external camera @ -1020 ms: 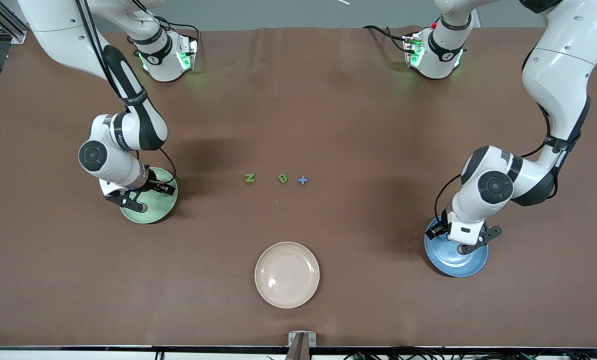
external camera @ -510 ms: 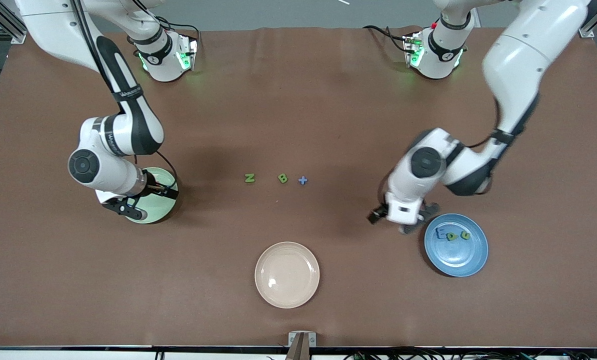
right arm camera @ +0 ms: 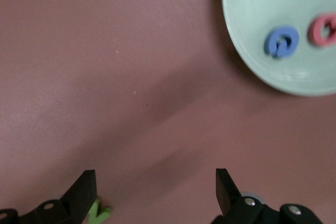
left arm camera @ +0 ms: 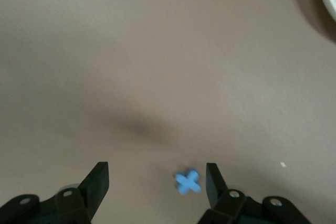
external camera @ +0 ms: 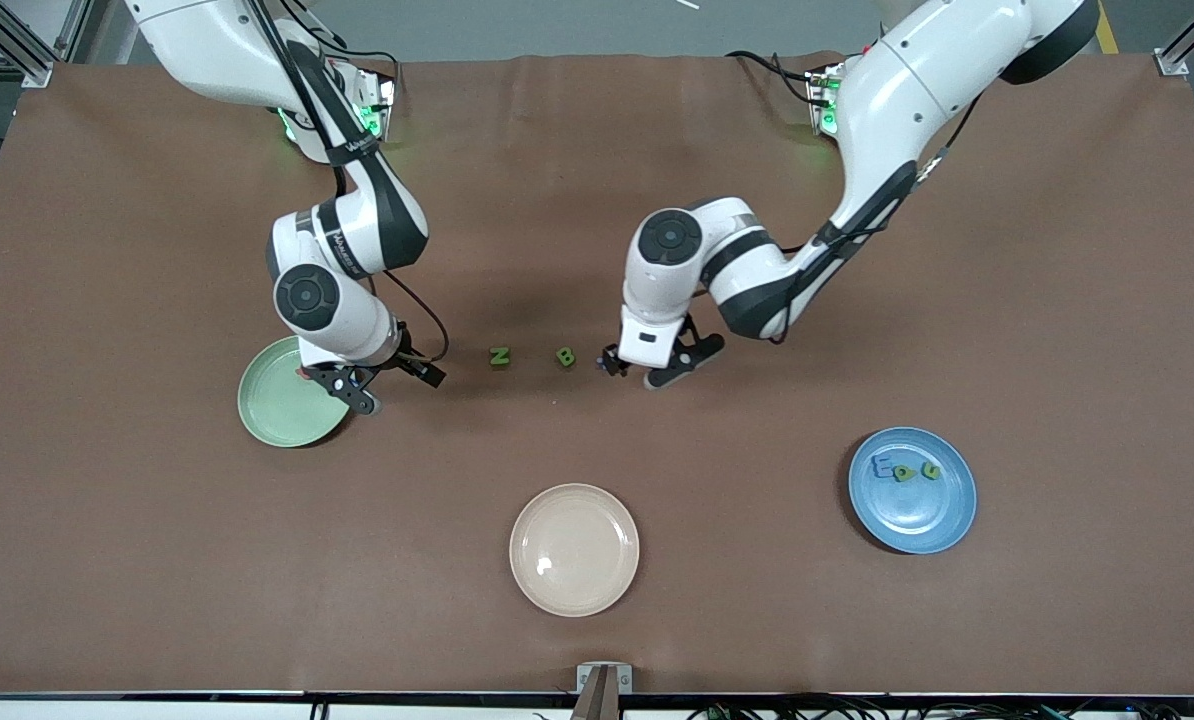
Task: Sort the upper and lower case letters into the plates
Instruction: 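Grasp the blue x with the left gripper while the right grasps green N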
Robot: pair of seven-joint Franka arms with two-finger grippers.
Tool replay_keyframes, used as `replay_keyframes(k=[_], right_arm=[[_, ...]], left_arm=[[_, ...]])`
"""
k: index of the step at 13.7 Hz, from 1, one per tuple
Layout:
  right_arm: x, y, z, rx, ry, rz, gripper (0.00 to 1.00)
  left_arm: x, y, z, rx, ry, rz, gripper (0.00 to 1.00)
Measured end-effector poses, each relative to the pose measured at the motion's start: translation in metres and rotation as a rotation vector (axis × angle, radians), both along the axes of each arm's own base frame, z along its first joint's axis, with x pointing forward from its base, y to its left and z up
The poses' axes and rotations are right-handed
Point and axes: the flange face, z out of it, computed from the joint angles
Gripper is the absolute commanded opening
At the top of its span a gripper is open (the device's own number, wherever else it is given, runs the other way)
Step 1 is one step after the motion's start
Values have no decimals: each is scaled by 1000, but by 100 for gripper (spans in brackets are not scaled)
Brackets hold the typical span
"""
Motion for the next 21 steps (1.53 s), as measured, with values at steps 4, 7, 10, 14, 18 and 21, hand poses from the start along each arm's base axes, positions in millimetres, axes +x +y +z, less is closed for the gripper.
replay_keyframes(k=[4,7,10,14,18,21], right_arm=[[-19,43,-3,-38,-12,-247,100],[-39,77,-20,-54,-33,-385,100],[-44,90,-48,-55,-56,-457,100],[-49,99,-65,-50,-73,-483,99],[-50,102,-66,-48,-77,-495,95],[-53,106,-68,-49,-77,-502,89]], left_arm=[[-4,-22,-29,24,2,36,69],[0,-36,-38,3,13,102,66],[-1,-40,-48,1,24,112,64],[-3,-38,-60,9,42,114,56],[-3,-38,-64,12,48,115,30],[-3,-39,-61,16,48,116,7]])
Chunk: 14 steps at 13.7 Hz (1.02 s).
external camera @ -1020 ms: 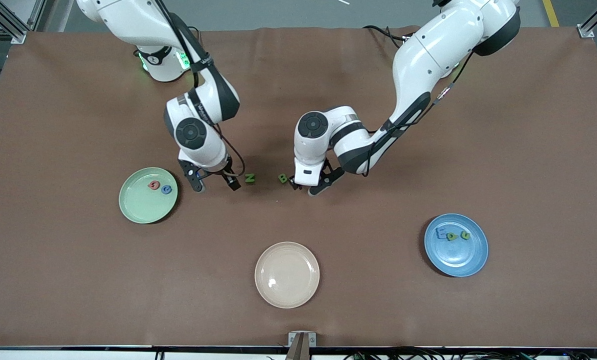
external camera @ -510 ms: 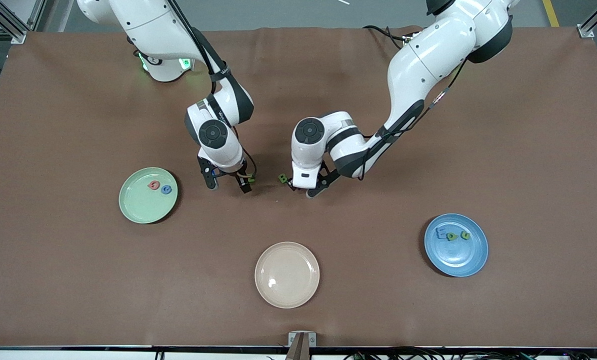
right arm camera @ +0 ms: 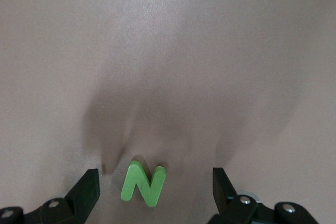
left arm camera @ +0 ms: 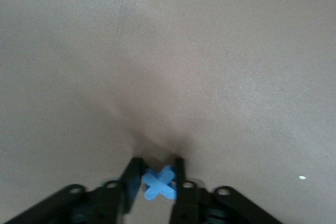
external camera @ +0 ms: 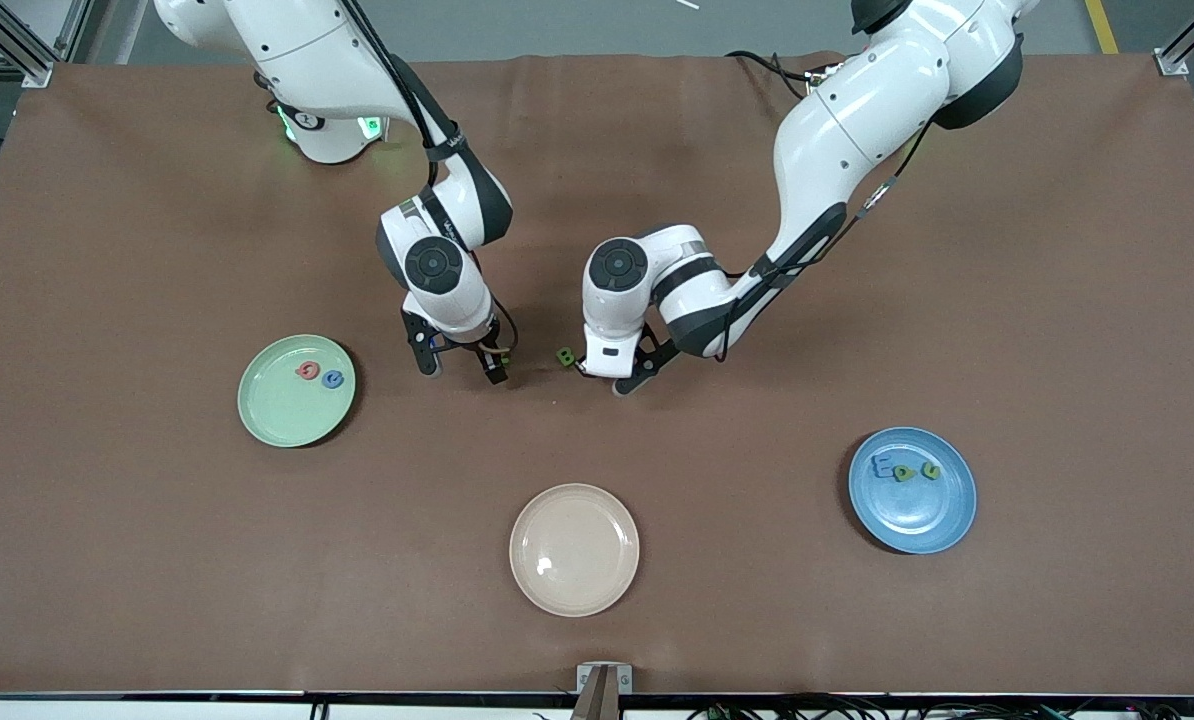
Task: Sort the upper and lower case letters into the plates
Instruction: 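Grasp the blue x with the left gripper while the right grasps green N, then drop the x into the blue plate while the right drops N in green plate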
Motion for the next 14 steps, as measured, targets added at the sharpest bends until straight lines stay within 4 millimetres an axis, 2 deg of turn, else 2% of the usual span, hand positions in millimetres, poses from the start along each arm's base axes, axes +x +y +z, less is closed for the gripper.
replay_keyframes(k=[1,3,6,8,10,11,14], right_arm=[[-1,0,-1,-1,1,-1,87],[-1,0,-4,-2,2,-1,82],[-2,3,-9,-2,-2,3,68],[-1,4,-9,1,-7,3,46],[0,7,-7,6,-14,6,11],[0,8,-6,7,-16,8,1],[-1,8,-4,1,-6,10,0]], left_arm=[[0,0,-1,0,0,1,3],[2,1,0,-2,-3,4,1],[28,17,10,-8,-25,47,1],[60,47,30,1,-49,102,1],[92,84,52,22,-72,154,1],[105,104,61,40,-77,165,1],[141,175,76,119,-57,115,1]])
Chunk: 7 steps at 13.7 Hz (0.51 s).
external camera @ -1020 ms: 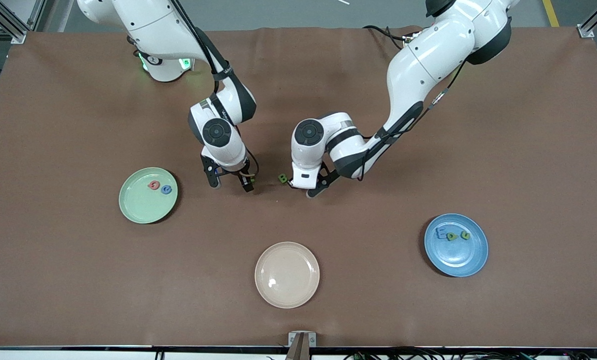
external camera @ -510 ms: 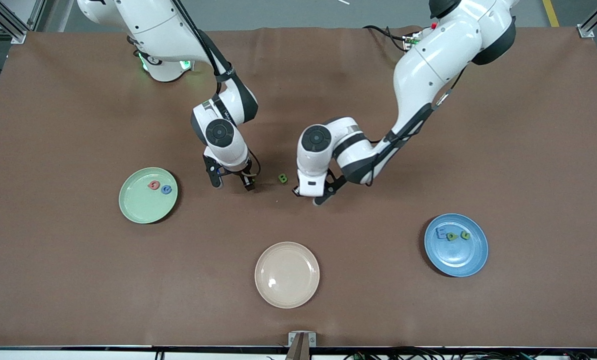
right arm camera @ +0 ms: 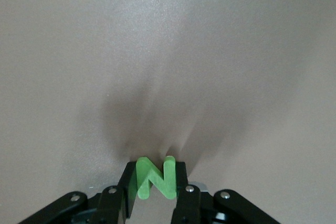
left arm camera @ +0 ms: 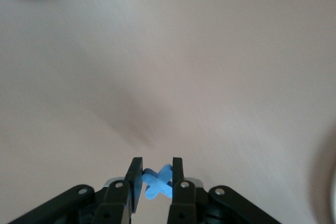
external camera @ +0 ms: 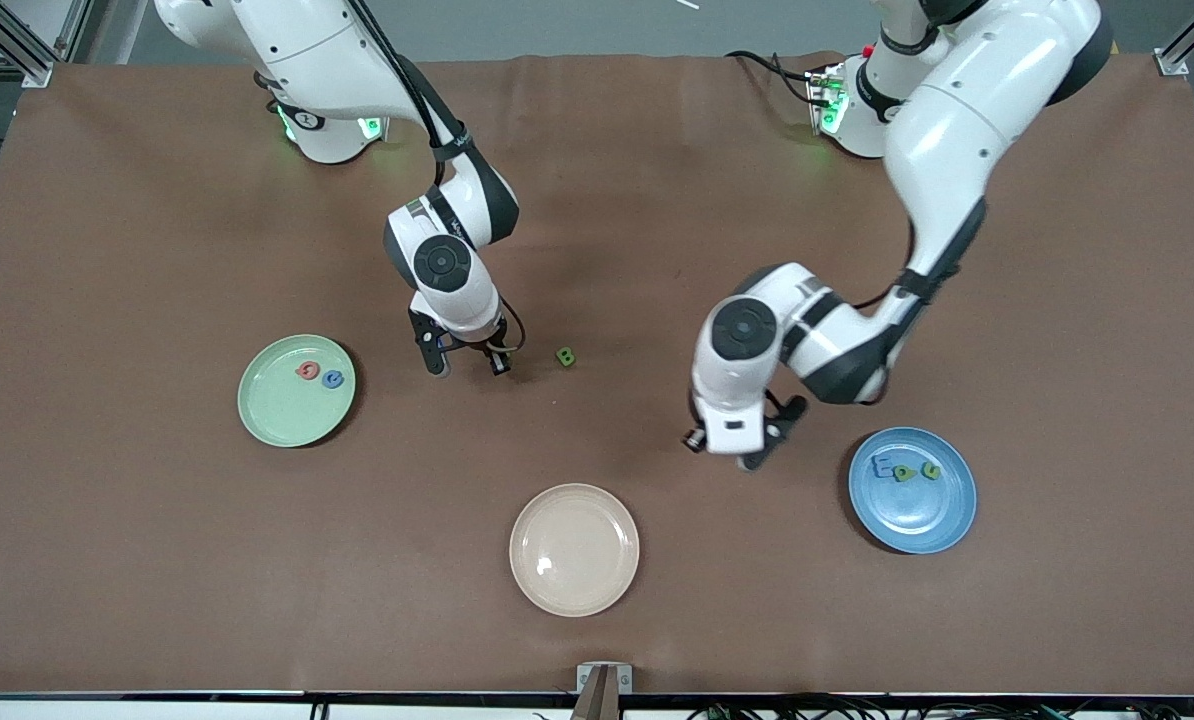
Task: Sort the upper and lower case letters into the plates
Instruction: 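Drop the x into the blue plate while the right drops N in green plate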
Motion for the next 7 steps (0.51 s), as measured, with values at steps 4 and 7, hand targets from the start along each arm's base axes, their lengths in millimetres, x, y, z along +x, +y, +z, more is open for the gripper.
replay_keyframes(k=[4,7], right_arm=[[12,-17,2,-15,17,49,0],[35,-56,20,-24,66,109,0]], left_arm=[[48,115,8,31,28,-116,1],[69,198,7,40,51,-234,1]])
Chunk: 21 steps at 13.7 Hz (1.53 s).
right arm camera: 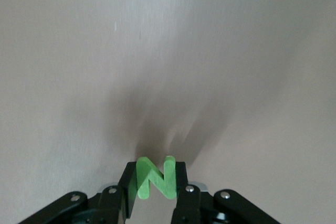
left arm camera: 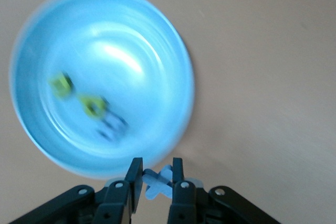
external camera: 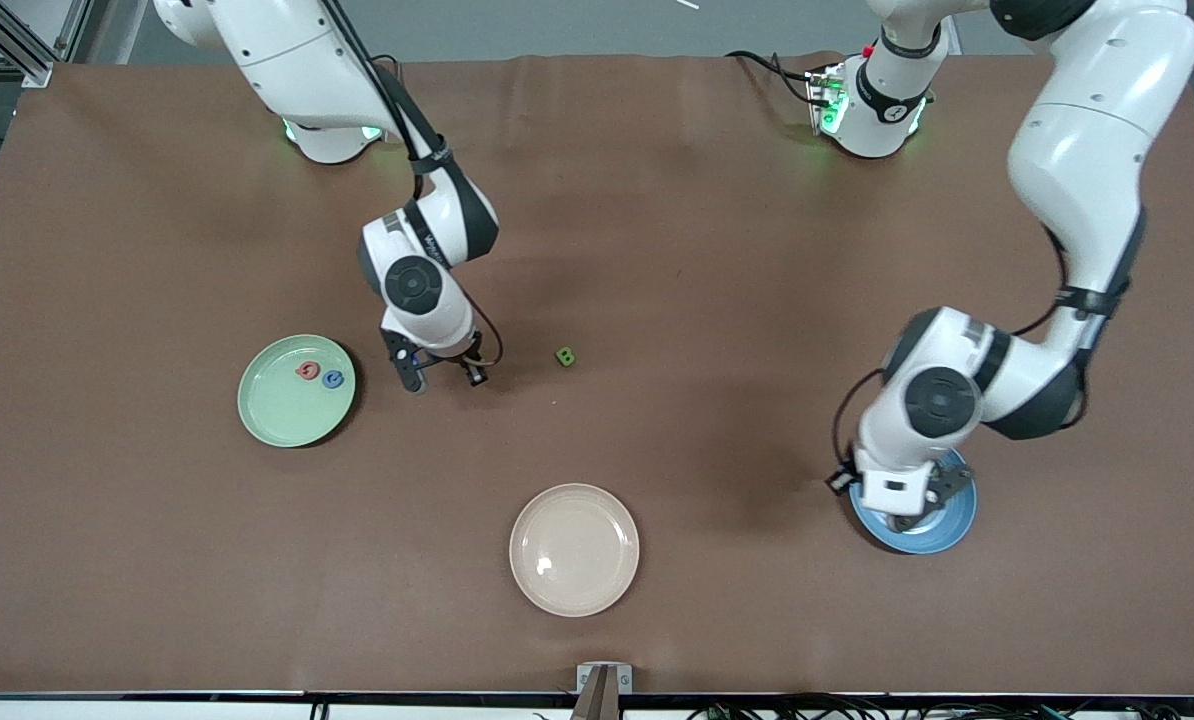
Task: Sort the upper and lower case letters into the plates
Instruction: 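Drop the x into the blue plate while the right drops N in green plate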
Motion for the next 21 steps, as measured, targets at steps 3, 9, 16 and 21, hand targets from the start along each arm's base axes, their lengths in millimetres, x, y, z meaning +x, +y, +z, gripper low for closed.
replay_keyframes(k=[3,9,16,21], right_arm=[[25,-56,40,21,38,71,0],[62,-178,71,85,16,251,1],[67,-287,61,120,0,383,1],[64,-301,49,107,-49,426,1]], left_arm=[[8,54,-2,1,14,-59,2],[14,84,-29,10,-16,-112,34],[17,99,-37,10,-31,-137,100],[23,93,21,32,-72,-237,100]])
